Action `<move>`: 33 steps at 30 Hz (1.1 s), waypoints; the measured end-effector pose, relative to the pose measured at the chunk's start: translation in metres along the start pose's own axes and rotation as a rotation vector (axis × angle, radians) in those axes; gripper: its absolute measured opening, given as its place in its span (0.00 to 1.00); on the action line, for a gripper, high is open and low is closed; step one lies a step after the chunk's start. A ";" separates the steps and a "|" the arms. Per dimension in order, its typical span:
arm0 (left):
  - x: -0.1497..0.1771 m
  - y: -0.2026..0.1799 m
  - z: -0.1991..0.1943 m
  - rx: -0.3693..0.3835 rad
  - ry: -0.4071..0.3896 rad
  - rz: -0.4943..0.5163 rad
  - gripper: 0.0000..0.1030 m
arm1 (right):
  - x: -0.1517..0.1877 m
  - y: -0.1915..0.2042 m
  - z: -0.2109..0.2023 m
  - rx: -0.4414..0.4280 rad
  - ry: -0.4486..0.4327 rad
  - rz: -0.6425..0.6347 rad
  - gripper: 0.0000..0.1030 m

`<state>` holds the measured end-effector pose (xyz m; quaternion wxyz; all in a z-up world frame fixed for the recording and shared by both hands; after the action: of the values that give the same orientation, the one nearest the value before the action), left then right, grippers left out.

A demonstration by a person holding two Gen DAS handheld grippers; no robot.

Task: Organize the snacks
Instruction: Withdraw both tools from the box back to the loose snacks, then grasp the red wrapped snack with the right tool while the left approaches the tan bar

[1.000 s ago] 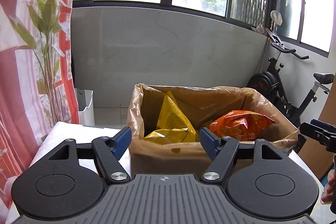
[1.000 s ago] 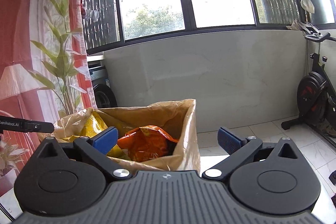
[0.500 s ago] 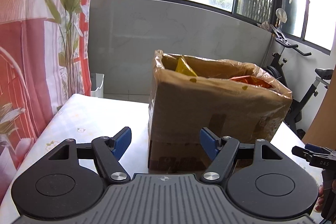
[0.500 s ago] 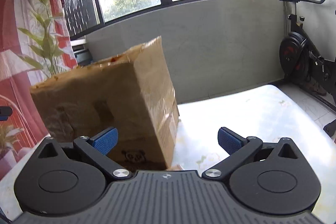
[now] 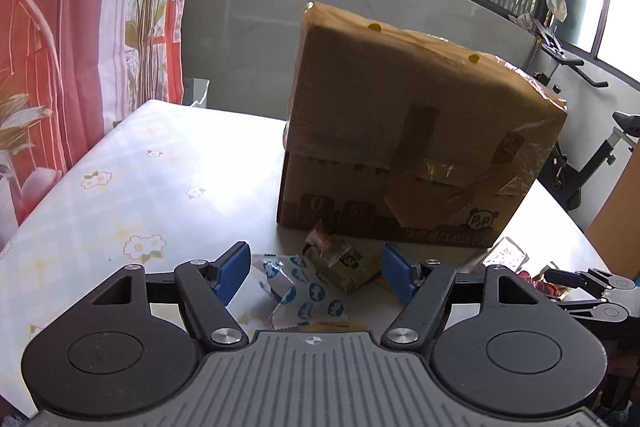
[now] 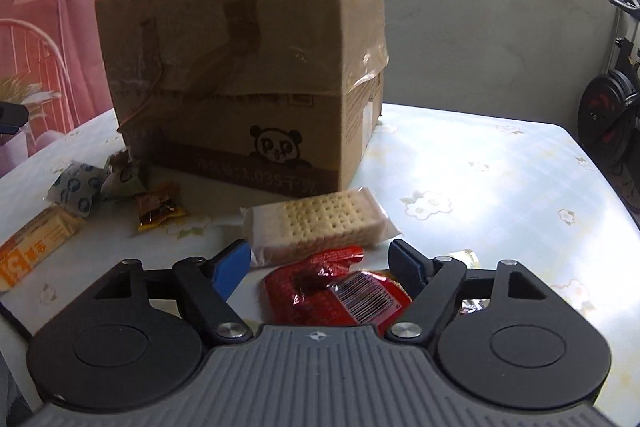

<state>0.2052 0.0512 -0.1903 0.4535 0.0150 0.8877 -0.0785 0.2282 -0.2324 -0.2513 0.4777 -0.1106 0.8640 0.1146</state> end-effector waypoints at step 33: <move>0.041 -0.015 0.018 -0.009 0.105 0.035 0.72 | 0.005 0.016 0.020 -0.012 0.104 -0.076 0.76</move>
<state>0.1938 0.0315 -0.2322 0.4077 0.0324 0.9102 -0.0655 0.2369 -0.2118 -0.2649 0.4355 -0.1520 0.8821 0.0954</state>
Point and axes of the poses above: each gripper's, at about its wrist camera, not at the fingertips, and z roughly the way its jaws point, y to its left, x to its underside, the point moved 2 cm from there along z, roughly the way its jaws point, and after that the axes turned 1 degree about z, right-handed, at the moved point
